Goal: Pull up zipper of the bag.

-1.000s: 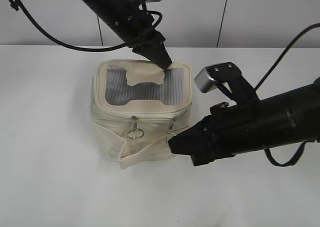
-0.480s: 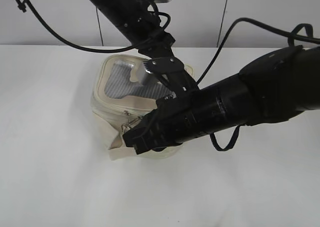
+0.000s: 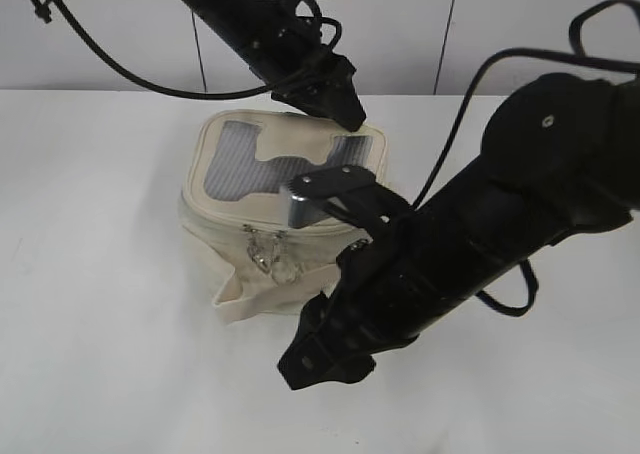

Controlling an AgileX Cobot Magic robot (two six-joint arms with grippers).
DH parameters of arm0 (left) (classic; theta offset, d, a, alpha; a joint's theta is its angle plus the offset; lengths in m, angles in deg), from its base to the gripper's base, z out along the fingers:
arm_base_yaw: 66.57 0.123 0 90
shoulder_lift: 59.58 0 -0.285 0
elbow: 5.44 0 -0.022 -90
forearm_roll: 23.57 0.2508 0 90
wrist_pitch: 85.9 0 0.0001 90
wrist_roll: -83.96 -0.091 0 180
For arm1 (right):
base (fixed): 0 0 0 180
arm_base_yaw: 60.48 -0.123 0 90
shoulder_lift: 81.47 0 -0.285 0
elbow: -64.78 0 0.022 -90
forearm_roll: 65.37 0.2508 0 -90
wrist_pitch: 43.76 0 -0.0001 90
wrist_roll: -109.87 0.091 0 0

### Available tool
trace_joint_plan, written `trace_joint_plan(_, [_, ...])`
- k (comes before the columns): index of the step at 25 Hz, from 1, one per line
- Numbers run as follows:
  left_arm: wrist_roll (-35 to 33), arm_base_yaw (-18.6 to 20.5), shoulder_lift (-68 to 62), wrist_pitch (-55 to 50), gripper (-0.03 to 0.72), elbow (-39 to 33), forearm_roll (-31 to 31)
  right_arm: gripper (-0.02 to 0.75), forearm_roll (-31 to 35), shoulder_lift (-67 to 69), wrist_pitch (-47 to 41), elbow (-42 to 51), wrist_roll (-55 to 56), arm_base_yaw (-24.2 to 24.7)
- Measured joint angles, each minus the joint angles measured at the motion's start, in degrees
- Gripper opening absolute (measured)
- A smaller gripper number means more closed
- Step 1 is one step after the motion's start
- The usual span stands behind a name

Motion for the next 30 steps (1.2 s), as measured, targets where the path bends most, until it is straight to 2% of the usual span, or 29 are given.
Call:
trace_joint_plan(2, [0.88, 0.00, 0.61, -0.54, 0.337, -0.06, 0.19, 0.407, -8.45, -2.13, -1.83, 0.00, 8.03, -0.04])
trace_joint_plan(4, [1.81, 0.03, 2.19, -0.87, 0.299, -0.77, 0.62, 0.432, -14.37, -5.23, -2.84, 0.04, 15.07, -0.04])
trace_joint_plan(8, [2.32, -0.02, 9.15, 0.31, 0.264, -5.19, 0.99, 0.444, -22.80, -13.00, -4.13, 2.45, 26.44, -0.04])
trace_joint_plan(11, [2.36, -0.02, 16.60, 2.25, 0.259, -11.40, 2.38, 0.445, -29.04, -19.71, -5.75, 6.48, 35.02, -0.04])
trace_joint_plan(15, [4.39, -0.02, 30.44, 6.64, 0.258, -25.17, 6.28, 0.445, -37.45, -30.86, -11.79, 11.43, 43.96, -0.04])
trace_joint_plan(18, [8.01, -0.02, 44.81, 11.72, 0.254, -39.08, 9.19, 0.445, -44.12, -41.24, -17.92, 13.74, 49.50, -0.04])
trace_joint_plan(22, [15.22, -0.02, 68.17, 13.42, 0.250, -56.19, 14.57, 0.445, -54.48, -57.11, -28.01, 14.01, 53.94, -0.04])
trace_joint_plan(27, [28.53, -0.02, 98.74, 7.40, 0.246, -71.69, 26.38, 0.445, -60.57, -74.80, -35.98, 17.33, 54.75, -0.04])
trace_joint_plan(30, [31.55, -0.02, 113.59, 0.43, 0.246, -76.87, 29.65, 0.445, -61.28, -84.75, -36.53, 19.01, 54.75, -0.04])
